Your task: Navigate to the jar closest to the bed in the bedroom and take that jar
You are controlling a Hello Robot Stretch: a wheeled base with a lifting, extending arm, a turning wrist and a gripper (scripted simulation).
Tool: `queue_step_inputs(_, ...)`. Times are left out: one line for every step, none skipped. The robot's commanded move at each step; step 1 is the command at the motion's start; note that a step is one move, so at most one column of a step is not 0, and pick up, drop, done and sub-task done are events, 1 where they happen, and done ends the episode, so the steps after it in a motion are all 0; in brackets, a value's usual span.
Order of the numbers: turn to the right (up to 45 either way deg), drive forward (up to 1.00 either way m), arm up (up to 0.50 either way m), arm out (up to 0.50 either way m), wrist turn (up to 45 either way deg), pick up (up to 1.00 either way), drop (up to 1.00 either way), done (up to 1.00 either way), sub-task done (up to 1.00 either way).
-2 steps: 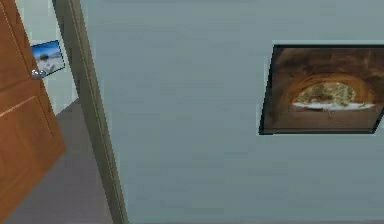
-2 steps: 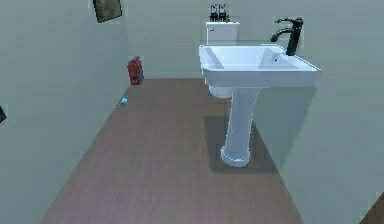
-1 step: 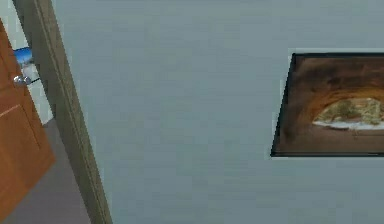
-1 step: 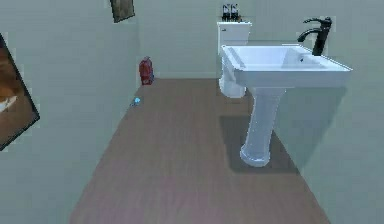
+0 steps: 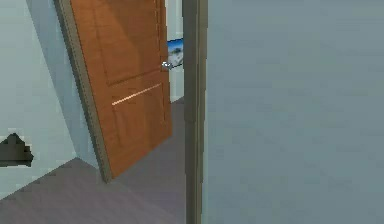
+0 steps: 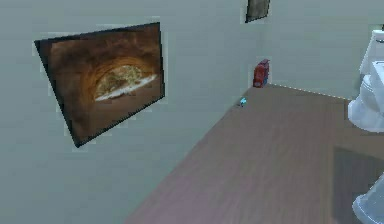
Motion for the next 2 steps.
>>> queue_step_inputs(0.0, 0.35, 0.0, 0.0, 0.0, 0.0, 0.0, 0.0, 0.0)
queue_step_inputs(-45.0, 0.0, 0.0, 0.0, 0.0, 0.0, 0.0, 0.0, 0.0)
